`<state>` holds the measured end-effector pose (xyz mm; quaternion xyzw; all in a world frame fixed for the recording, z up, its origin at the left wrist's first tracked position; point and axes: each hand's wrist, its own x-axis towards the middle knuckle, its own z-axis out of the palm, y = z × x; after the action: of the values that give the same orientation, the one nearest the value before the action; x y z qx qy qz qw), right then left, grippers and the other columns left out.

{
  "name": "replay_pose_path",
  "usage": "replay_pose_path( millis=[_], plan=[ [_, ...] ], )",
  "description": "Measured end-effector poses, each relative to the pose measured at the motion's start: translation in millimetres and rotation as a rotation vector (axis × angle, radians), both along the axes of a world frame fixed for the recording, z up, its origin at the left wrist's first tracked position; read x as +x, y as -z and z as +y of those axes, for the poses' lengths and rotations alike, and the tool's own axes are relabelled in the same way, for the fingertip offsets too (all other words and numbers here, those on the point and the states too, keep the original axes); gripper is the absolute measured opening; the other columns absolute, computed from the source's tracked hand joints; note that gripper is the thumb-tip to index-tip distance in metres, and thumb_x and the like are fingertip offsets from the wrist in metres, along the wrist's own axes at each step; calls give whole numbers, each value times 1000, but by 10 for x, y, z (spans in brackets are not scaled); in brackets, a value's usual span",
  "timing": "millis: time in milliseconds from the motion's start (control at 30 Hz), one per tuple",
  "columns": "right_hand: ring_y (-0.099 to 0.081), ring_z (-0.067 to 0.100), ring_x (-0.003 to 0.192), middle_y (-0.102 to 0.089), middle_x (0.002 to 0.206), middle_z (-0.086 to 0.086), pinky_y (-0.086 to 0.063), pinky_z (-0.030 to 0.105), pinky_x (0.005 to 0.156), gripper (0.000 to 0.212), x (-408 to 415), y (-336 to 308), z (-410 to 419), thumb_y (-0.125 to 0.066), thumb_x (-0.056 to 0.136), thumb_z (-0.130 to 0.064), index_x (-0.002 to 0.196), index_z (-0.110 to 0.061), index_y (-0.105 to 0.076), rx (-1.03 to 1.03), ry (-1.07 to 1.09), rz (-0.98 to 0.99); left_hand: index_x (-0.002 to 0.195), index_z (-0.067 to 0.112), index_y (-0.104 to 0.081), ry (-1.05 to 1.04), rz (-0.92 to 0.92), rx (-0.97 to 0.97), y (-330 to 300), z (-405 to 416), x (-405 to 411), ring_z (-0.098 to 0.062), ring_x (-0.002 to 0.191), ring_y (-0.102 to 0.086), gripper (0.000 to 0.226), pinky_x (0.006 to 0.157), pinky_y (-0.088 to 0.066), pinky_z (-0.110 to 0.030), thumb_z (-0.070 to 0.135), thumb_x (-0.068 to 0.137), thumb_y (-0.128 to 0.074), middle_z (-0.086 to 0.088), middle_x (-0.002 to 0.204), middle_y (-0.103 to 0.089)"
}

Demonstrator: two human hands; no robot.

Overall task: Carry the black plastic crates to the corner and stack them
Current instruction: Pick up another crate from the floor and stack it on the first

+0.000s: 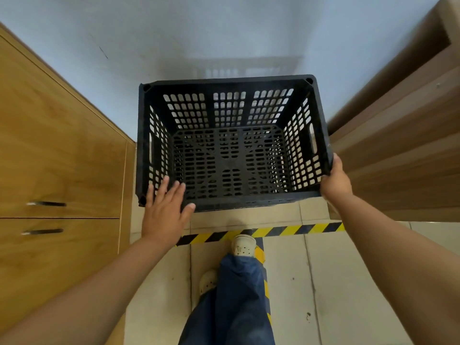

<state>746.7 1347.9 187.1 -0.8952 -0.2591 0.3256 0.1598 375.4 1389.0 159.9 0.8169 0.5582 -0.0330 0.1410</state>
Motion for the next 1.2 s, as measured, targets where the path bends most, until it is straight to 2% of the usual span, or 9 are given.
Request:
replay_pose_path(
  millis=[100,233,333,400,500,600,833,1067,1200],
  plan=[
    [-55,32,106,-53,128,14,-49,49,90,68,-1,-16,-6,-37,93,0,148,-33,-14,3,8,20,121,11,-60,55,1,-5,6,17,51,-25,134,-40,59,115,-8,-42,51,94,-27,-9,127,-61],
    [-55,34,103,-56,121,15,-49,52,89,59,-13,-14,11,-35,92,-1,143,-29,-24,-4,32,2,119,16,-59,164,75,-55,-127,100,38,-21,105,-60,40,94,-39,-35,42,96,-39,-3,111,-67],
    [-55,38,106,-55,124,19,-48,54,90,58,-33,-10,24,-36,93,-2,144,-24,-22,-29,10,-56,124,20,-51,279,135,-99,-205,228,17,-16,94,-61,38,66,-40,-27,41,99,-32,3,111,-63],
    [-52,39,114,-47,136,19,-45,53,95,66,-51,-5,26,-38,93,-2,149,-24,-12,-40,0,-63,119,20,-50,338,199,-109,-222,274,2,-14,90,-60,34,62,-38,-26,40,100,-30,5,107,-62],
    [-20,39,141,-10,157,18,-21,51,115,78,-176,5,-7,-45,92,-6,151,-17,5,-104,-106,-230,116,20,-56,287,121,-101,-167,290,-68,-16,92,-62,32,71,-45,-29,38,98,-37,4,103,-65],
    [11,30,146,8,159,16,7,49,115,79,-413,89,-11,-39,95,-42,150,-12,8,-128,-359,-490,107,22,-67,289,82,-27,-117,285,-139,-18,94,-66,39,81,-51,-36,45,91,-39,6,97,-71],
    [3,27,147,-4,159,16,6,50,117,77,-526,282,5,-9,89,-61,151,-15,-1,-108,-536,-656,125,22,-57,277,144,6,-3,314,-168,-25,126,-48,65,108,-18,-45,60,72,-60,-1,124,-63],
    [14,25,146,5,159,13,9,52,116,74,-553,243,54,2,86,-59,147,-20,11,-227,-576,-633,123,28,-61,259,120,-7,-41,304,-161,-24,136,-34,60,111,-11,-54,66,85,-34,0,127,-62],
    [17,26,144,9,158,15,8,54,115,77,-630,199,131,0,86,-55,150,-13,3,-229,-615,-662,115,27,-67,264,88,-45,-127,416,173,-25,141,-30,67,112,-2,-56,63,91,-16,-3,129,-61]
  ],
)
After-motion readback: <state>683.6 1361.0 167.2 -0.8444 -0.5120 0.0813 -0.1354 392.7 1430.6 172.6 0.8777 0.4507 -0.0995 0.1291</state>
